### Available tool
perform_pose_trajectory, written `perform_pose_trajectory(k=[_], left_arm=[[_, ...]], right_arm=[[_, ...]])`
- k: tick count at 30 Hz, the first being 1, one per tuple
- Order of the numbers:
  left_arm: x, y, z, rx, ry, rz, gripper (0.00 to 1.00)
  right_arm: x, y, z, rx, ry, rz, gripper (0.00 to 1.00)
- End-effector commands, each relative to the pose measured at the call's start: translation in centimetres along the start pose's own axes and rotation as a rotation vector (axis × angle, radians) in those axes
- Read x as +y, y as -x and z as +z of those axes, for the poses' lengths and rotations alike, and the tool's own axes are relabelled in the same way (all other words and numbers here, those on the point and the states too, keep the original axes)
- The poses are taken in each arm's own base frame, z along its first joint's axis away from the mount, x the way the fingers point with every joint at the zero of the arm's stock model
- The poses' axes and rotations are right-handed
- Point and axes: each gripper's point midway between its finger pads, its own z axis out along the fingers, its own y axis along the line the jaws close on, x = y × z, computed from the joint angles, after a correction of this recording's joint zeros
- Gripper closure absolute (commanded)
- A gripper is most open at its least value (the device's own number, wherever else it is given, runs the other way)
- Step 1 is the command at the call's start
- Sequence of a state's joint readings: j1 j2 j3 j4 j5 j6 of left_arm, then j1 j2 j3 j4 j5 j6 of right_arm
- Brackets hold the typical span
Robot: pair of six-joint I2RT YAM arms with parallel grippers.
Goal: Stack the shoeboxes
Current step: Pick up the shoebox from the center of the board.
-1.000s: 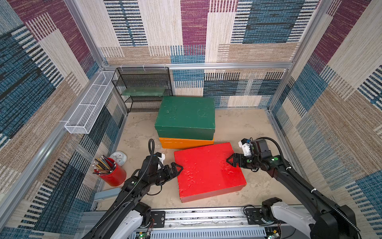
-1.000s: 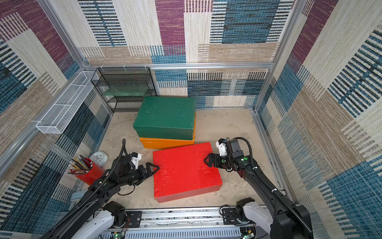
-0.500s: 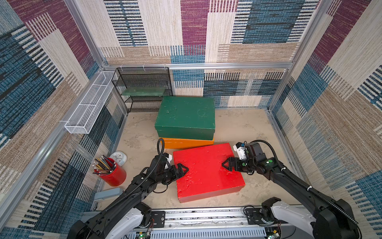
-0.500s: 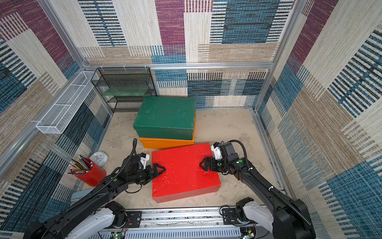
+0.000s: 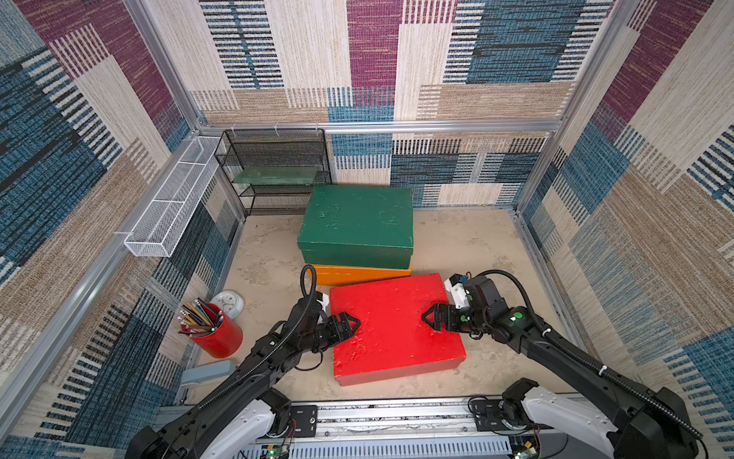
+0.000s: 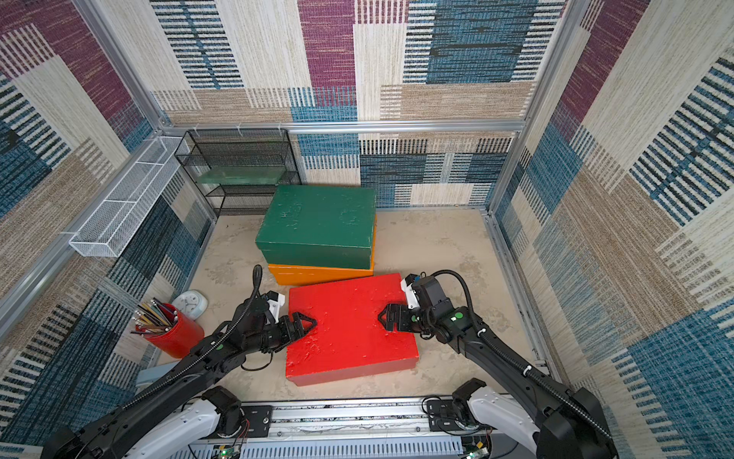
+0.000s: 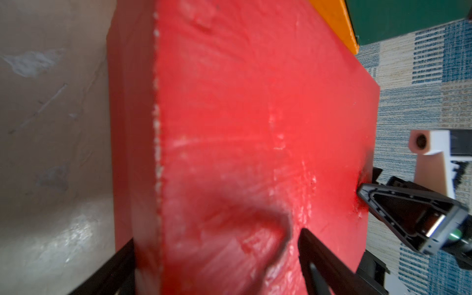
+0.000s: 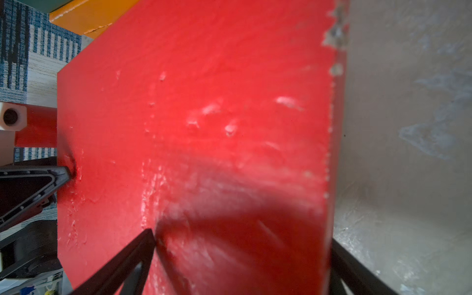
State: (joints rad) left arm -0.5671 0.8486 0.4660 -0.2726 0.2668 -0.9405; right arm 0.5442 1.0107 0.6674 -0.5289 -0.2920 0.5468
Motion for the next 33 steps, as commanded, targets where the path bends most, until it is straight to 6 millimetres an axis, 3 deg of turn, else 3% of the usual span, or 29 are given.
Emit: perform_pose_trajectory(k=[1, 5, 14, 26, 33], left_arm=[[-4.7, 0.1, -0.6, 0.026, -0.173, 0.03, 0.15], [-6.0, 0.3, -1.1, 0.023, -0.191, 0.052, 0.16], [-8.9, 1.9, -4.7, -0.048, -0.234, 0.097, 0.16], [-11.6, 3.2, -8.0, -0.105, -0.268, 0.138, 0.16], [-12.9, 3.9, -9.8, -0.139, -0.283, 0.162, 0.16]], right_arm=[[4.2, 0.5, -0.5, 0.012, 0.145, -0.024, 0.04], [5.9, 0.8, -1.1, 0.002, 0.154, -0.046, 0.04], [8.1, 1.9, -3.1, -0.042, 0.186, -0.067, 0.04], [12.3, 4.6, -7.0, -0.12, 0.243, -0.128, 0.04], [14.2, 5.0, -8.5, -0.148, 0.274, -0.161, 0.04]])
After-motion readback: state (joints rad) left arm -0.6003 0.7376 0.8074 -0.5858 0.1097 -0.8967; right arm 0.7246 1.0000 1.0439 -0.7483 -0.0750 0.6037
